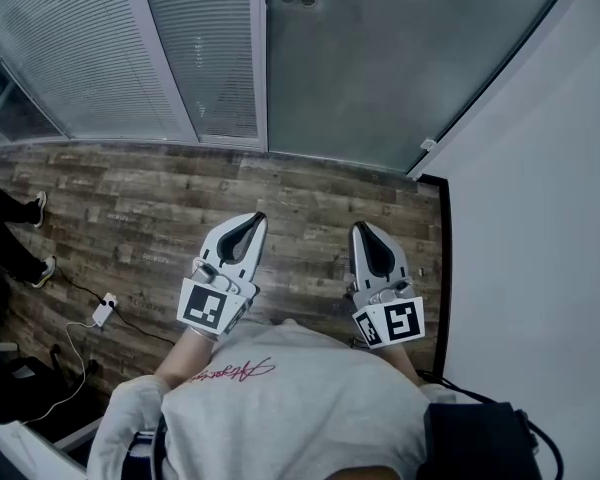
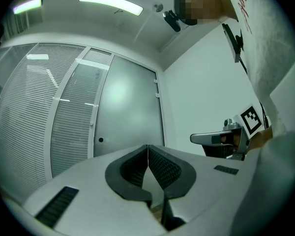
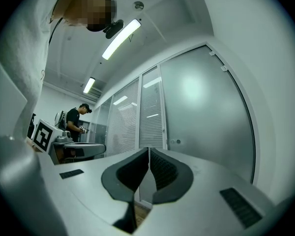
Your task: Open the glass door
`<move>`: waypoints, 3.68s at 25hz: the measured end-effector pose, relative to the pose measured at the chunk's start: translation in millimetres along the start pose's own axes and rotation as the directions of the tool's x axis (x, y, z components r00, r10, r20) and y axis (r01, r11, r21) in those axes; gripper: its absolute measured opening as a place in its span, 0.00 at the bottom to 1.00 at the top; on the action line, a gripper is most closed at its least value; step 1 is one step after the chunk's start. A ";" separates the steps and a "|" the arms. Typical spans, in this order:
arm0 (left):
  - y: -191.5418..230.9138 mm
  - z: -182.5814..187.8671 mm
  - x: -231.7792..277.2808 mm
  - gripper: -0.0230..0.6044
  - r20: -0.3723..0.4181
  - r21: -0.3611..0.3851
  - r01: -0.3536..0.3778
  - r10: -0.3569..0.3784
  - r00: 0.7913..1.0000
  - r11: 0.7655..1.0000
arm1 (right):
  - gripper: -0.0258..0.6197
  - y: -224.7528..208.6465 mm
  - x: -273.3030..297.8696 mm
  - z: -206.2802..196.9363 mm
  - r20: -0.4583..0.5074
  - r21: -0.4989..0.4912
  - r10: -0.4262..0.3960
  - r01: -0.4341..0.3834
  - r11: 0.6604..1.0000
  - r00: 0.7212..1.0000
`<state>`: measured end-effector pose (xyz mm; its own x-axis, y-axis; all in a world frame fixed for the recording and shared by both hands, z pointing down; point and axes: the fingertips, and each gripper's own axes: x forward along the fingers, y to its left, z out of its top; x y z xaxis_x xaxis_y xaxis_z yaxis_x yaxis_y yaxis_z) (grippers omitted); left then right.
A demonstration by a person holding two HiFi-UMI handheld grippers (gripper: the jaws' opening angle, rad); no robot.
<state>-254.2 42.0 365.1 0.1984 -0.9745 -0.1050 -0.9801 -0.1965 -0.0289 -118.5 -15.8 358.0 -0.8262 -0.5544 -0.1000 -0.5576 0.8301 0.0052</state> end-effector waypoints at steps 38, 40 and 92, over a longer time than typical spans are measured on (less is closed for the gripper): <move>238.7 -13.6 263.8 0.06 0.040 -0.031 0.112 -0.110 0.993 0.993 | 0.07 -140.4 311.4 -28.7 -0.016 0.009 -0.157 0.157 0.988 0.988; 247.2 -13.4 274.5 0.07 0.048 -0.034 0.121 -0.119 0.992 0.992 | 0.07 -145.4 332.6 -29.5 -0.020 0.005 -0.152 0.152 0.988 0.988; 329.6 -53.3 251.7 0.07 -0.128 -0.034 -0.172 0.167 0.978 0.984 | 0.24 -257.3 655.5 -78.3 -0.075 -0.018 -0.329 0.329 0.944 0.941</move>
<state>-527.6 -273.8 382.2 0.0296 -0.9994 0.0199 -0.9993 -0.0291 0.0237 -522.9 -597.5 369.0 -0.6000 -0.7997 -0.0215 -0.7997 0.6003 -0.0101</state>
